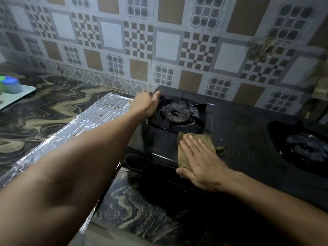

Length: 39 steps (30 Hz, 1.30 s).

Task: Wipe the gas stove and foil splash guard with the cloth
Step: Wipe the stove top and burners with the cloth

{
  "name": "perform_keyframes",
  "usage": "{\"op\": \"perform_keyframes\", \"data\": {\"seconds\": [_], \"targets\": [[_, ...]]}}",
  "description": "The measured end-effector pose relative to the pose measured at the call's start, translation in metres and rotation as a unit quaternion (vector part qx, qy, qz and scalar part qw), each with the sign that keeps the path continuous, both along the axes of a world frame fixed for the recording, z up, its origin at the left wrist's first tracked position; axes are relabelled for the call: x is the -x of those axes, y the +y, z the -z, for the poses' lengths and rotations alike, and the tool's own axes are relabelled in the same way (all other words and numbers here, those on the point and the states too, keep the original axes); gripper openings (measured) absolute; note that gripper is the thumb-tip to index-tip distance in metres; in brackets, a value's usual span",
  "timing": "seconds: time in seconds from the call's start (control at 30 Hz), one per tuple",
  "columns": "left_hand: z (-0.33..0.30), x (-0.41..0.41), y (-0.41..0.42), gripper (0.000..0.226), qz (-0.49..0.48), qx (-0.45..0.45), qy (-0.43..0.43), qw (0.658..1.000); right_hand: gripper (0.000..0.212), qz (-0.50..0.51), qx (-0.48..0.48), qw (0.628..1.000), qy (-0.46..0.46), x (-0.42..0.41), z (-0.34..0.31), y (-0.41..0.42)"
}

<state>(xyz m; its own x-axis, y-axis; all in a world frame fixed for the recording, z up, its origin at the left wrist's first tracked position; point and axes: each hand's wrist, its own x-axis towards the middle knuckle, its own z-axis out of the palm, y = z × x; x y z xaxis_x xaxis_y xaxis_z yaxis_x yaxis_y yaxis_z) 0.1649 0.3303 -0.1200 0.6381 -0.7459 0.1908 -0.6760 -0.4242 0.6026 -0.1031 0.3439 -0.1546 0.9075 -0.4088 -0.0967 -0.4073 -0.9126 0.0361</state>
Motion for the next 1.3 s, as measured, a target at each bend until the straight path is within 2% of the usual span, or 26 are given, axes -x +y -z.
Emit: {"op": "perform_keyframes", "data": {"seconds": [0.17, 0.23, 0.3, 0.37, 0.47, 0.77, 1.0, 1.1, 1.17, 1.3], "targets": [[0.01, -0.023, 0.041, 0.06, -0.088, 0.014, 0.168, 0.982, 0.106, -0.012, -0.022, 0.999, -0.022, -0.036, 0.001, 0.008], [0.016, -0.031, 0.063, 0.06, -0.101, 0.012, 0.292, 0.951, 0.108, -0.01, -0.018, 0.999, -0.031, -0.055, 0.005, 0.013], [0.021, -0.036, 0.091, 0.064, -0.095, -0.026, 0.409, 0.907, 0.099, -0.003, -0.004, 0.999, -0.039, -0.066, 0.007, 0.017], [0.03, -0.038, 0.113, 0.067, -0.076, -0.065, 0.469, 0.877, 0.093, 0.003, -0.004, 0.999, -0.044, -0.068, 0.008, 0.02], [0.045, -0.036, 0.134, 0.069, -0.054, -0.05, 0.53, 0.845, 0.094, 0.004, -0.002, 0.999, -0.044, -0.067, 0.007, 0.023], [0.058, -0.038, 0.149, 0.072, -0.026, -0.004, 0.555, 0.832, 0.085, -0.018, 0.001, 1.0, -0.021, -0.126, 0.007, 0.035], [0.071, -0.036, 0.161, 0.07, -0.016, 0.037, 0.608, 0.793, 0.089, -0.006, -0.038, 0.999, -0.022, -0.168, 0.002, 0.035], [0.076, -0.034, 0.162, 0.068, -0.025, 0.05, 0.612, 0.789, 0.089, 0.007, -0.047, 0.999, -0.017, -0.18, 0.005, 0.034], [0.075, -0.032, 0.162, 0.067, -0.029, 0.053, 0.609, 0.791, 0.085, 0.024, -0.056, 0.998, -0.023, -0.198, 0.003, 0.032], [0.073, -0.027, 0.164, 0.053, -0.03, 0.069, 0.608, 0.791, 0.064, 0.05, -0.064, 0.997, -0.002, -0.234, -0.001, 0.013]]}}
